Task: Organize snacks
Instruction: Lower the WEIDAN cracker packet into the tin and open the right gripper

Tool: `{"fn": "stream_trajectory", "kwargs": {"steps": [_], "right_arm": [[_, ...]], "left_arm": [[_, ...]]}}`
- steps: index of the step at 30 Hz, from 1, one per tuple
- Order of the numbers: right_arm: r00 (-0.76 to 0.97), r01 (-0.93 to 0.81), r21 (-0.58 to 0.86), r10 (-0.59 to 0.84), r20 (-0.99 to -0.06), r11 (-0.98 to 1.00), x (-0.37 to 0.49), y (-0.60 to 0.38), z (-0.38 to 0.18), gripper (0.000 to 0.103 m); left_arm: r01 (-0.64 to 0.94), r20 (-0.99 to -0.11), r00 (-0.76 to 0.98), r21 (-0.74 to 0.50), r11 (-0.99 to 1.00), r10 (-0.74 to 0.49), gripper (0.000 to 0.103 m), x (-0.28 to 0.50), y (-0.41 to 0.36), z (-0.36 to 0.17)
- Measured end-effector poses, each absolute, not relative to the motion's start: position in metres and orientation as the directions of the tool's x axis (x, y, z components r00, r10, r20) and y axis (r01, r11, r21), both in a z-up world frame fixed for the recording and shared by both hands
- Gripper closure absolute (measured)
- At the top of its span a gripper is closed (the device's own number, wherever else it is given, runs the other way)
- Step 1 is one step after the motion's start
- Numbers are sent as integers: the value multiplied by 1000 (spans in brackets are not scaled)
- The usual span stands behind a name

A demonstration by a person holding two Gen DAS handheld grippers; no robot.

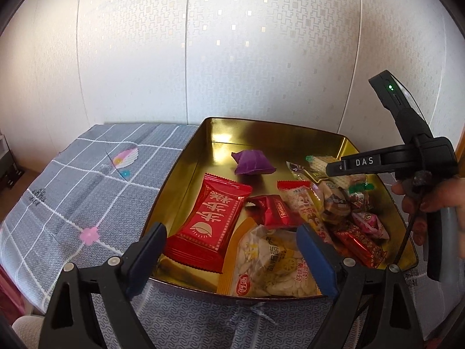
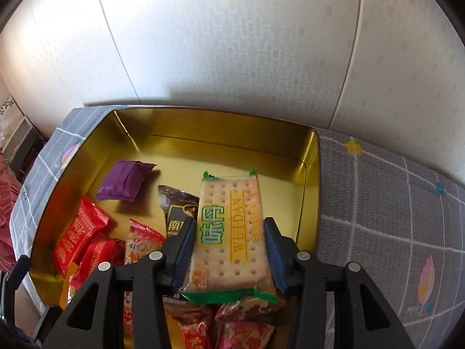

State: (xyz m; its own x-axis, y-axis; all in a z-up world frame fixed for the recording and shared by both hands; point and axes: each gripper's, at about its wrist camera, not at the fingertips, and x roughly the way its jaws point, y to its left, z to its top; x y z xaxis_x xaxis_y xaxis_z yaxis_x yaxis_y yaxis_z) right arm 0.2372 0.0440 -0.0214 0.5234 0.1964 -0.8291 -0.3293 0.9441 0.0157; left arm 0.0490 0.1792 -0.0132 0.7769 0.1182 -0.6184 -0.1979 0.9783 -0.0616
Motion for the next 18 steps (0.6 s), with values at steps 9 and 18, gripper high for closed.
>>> {"fn": "stream_trajectory", "kwargs": {"steps": [9,18], "right_arm": [[574,-344,2,212,-791,939,197,22,-10,54],[484,-385,31,230,-844,922,209,40,-20,55]], "left_arm": [[-228,-605,781,-51,972,152,0,46,180,-10],[-254,-602,773,0,967,203,0,49,177,-7]]}}
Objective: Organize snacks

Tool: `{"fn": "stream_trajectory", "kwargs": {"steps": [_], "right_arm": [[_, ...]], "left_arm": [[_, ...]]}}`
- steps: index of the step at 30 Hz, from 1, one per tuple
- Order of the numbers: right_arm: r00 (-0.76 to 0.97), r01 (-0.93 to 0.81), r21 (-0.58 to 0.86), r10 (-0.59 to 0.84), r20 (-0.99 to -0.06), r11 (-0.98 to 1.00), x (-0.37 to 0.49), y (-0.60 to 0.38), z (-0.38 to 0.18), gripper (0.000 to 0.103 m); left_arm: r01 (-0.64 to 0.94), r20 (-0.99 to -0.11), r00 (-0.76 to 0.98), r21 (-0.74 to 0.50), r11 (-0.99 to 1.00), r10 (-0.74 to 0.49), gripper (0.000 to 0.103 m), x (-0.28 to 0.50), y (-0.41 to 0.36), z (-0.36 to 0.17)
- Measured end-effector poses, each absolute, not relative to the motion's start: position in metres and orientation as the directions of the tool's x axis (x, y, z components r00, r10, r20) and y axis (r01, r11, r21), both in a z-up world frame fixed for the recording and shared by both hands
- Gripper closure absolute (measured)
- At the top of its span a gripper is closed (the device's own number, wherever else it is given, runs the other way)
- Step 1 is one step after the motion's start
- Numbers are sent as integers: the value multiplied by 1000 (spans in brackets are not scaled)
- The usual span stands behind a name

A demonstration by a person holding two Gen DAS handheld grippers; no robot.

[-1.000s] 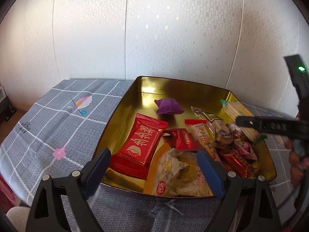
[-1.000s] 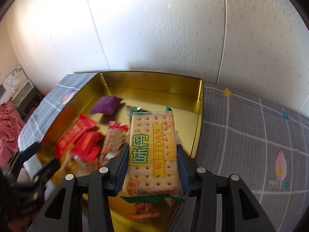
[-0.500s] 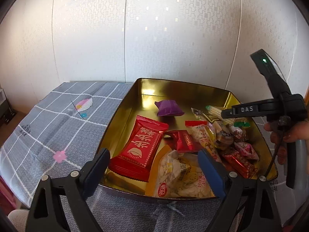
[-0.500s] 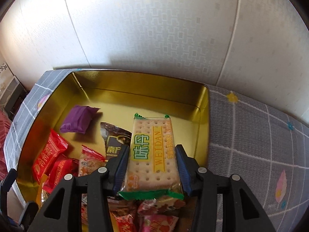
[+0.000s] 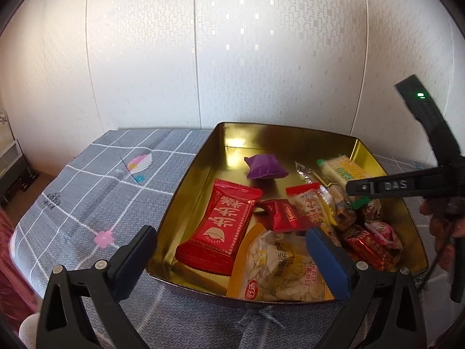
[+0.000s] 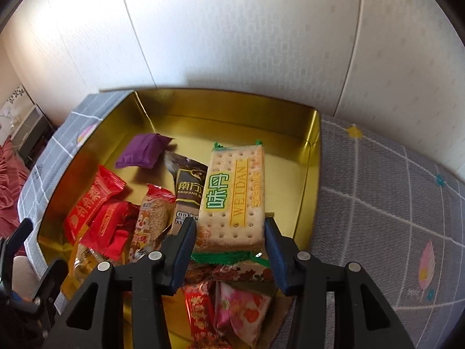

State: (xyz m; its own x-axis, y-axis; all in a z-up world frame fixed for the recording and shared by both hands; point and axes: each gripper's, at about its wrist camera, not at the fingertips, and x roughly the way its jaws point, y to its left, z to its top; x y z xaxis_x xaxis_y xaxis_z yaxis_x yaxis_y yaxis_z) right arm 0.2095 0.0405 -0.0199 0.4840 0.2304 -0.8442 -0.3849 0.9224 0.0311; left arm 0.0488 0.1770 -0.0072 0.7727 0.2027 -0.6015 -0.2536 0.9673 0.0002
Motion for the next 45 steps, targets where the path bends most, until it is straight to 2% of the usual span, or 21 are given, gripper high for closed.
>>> {"fn": "stream_trajectory", "kwargs": {"steps": [5,10,14,18,27,32,41,45], "right_arm": [[501,-333,-4,173,-848,943,231,51,-26,55],[538,-288,77,228,-812,955,226,34,-19,55],[563,-304,102,265,-783,947,199,26,-17,50],[611,-322,64,258,-748,945,169,30,-16,50],[673,-269,76,244,-698,960,111,19,-10,49],[717,-238,58,215,-663,970,88,12,-9,47],[741,-230,73,223,-634,970,65,9,-3,45],[756,-235,40,208,-621,971,58,11,-2,45]], "left_arm": [[-264,-577,785,21,964,227,0,48,172,-3],[-304,-602,747,68,950,282,0,55,170,-5],[-299,-628,724,89,950,286,0,59,165,-8],[-290,-629,734,50,956,256,0,58,165,-7],[-294,-663,721,-30,955,201,0,45,172,-8],[-298,-636,749,-75,952,185,0,32,176,-2],[-326,-612,738,46,944,284,0,24,160,5],[-344,-577,756,52,938,309,0,16,157,11]]}}
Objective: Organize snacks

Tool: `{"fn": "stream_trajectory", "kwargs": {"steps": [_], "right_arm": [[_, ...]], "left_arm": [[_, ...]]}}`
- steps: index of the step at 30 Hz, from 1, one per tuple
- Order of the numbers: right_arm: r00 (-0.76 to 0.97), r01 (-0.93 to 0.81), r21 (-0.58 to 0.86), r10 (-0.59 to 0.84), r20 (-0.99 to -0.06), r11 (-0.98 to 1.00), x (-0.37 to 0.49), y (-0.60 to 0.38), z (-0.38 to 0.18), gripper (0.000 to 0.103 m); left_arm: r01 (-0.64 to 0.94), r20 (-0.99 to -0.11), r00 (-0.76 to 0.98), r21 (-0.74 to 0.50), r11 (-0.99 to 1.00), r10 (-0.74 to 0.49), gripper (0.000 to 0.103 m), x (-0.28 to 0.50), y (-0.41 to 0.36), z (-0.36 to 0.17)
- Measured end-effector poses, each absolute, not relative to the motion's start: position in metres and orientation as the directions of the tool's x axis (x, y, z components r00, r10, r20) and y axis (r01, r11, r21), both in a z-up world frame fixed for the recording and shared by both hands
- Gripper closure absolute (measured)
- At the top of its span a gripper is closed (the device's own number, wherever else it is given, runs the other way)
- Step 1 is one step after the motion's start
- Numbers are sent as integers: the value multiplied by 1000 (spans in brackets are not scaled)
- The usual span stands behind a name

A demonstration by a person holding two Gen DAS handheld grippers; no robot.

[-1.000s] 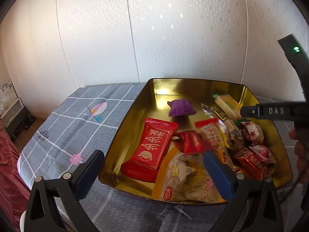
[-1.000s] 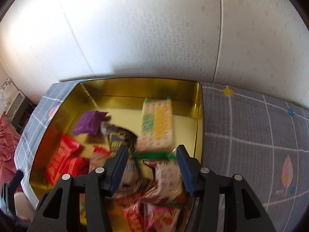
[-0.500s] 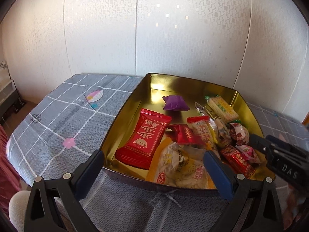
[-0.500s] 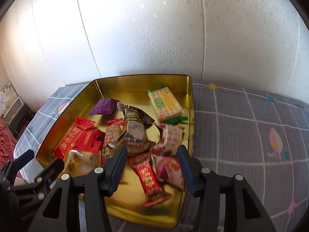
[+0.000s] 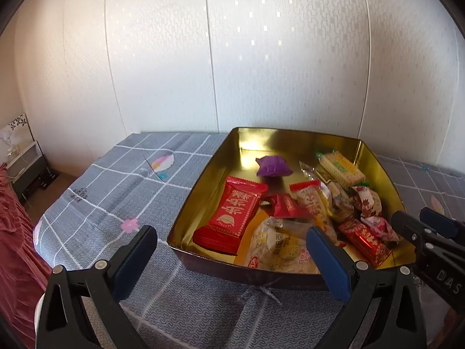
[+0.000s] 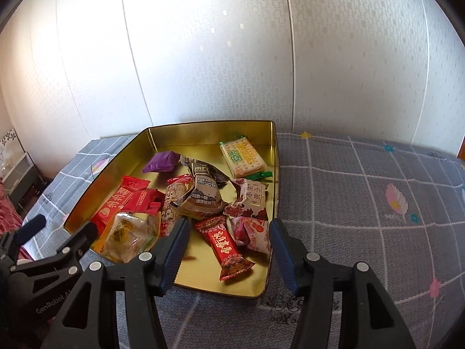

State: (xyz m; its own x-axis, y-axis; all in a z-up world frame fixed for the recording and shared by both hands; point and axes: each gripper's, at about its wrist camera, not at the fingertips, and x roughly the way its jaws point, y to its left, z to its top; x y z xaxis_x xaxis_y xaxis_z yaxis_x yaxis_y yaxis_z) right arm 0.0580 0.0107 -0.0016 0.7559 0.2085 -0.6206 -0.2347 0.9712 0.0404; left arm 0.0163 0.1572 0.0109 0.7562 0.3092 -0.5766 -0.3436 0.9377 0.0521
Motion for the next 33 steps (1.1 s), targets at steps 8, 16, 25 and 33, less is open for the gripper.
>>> {"fn": "stream_trajectory", "kwargs": {"steps": [8,16,25,33], "right_arm": [[784,-231,29,204,-587,972,53,10,3,43],[784,-237,26,207,-585,971,53,11,2,42],[779,-247,25,214,-590,969,52,13,1,42],[772,-240,35,213,-599,970,54,12,-2,42]], "left_arm": [[-344,-576,762,28,938,297,0,14,158,14],[-345,-563,767,44,937,309,0,13,154,14],[-341,-559,770,48,939,308,0,13,152,14],[-348,-559,767,47,936,313,0,13,154,14]]}}
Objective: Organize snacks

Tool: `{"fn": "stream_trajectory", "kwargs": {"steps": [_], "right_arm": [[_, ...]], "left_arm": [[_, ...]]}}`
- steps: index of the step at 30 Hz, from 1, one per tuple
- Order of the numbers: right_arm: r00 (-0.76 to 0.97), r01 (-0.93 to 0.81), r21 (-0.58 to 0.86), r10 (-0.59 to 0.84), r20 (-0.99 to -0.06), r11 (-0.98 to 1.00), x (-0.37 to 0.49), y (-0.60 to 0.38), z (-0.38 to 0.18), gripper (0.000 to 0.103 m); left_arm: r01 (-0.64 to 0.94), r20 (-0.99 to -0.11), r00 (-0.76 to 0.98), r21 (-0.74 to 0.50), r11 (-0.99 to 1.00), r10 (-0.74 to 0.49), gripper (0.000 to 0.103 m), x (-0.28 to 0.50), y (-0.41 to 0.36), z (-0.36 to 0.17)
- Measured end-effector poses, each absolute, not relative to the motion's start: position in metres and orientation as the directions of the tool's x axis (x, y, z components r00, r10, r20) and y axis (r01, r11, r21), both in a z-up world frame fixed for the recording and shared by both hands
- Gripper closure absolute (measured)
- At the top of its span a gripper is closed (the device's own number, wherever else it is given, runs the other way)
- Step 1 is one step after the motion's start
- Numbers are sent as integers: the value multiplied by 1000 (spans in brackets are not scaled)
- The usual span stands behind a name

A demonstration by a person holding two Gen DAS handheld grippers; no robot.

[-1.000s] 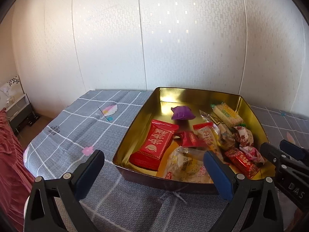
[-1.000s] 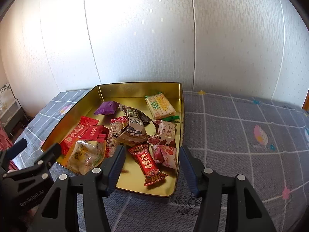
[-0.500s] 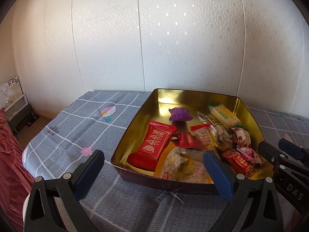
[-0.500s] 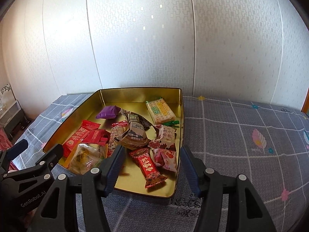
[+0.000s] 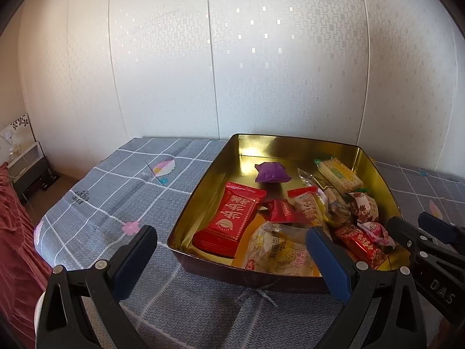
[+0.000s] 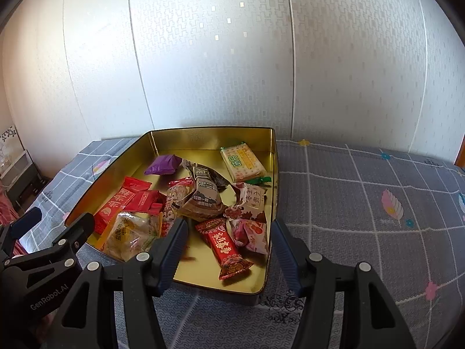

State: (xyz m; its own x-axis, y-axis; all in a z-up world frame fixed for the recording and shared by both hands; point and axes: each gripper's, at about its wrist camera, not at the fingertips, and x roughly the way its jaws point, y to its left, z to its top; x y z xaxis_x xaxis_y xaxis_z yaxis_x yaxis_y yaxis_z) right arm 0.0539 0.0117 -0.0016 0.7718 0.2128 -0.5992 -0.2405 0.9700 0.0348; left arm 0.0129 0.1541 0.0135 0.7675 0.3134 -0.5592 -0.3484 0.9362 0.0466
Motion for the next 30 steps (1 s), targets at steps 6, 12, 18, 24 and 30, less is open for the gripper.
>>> {"fn": "stream_trajectory", "kwargs": {"steps": [6,12,18,24,30], "right_arm": [[770,-247,32,216,-601,968,53,14,-2,42],[770,-248,33,217,-600,968,52,14,-2,42],[766,-247,37,218,-605,968,53,14,-4,42],[768,-246,34,216,-602,969,52,15,-4,42],[769,-237,42,214,-603,971,53,12,-3,42]], "left_arm": [[-350,-558,768,48,936,315,0,13,154,14],[-354,-558,767,44,934,317,0,13,155,14],[-344,-568,764,44,938,307,0,13,153,13],[-331,-579,762,40,943,292,0,14,152,11],[-342,-586,756,24,939,291,0,15,156,9]]}}
